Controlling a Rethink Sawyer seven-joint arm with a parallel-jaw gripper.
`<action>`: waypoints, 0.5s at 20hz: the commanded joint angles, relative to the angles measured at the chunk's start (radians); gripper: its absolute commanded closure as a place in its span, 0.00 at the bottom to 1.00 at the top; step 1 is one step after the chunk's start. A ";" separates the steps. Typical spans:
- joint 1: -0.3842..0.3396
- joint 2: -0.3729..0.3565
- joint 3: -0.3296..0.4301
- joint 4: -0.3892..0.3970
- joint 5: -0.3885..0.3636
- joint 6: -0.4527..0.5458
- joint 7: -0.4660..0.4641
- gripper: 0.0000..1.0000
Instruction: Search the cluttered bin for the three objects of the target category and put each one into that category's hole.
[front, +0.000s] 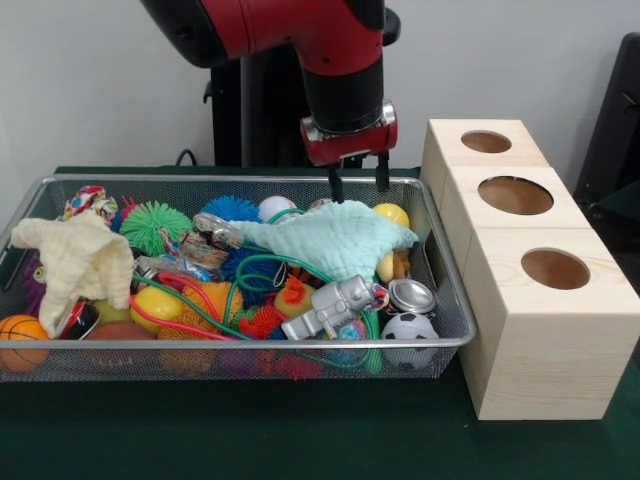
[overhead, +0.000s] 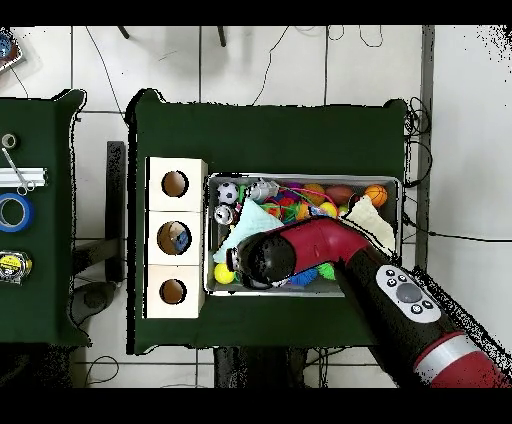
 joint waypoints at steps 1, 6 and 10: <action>0.004 0.085 0.011 -0.193 -0.039 0.101 -0.240 0.00; 0.006 0.116 -0.002 -0.229 -0.065 0.098 -0.249 0.00; 0.015 0.132 -0.021 -0.241 -0.098 0.083 -0.245 0.00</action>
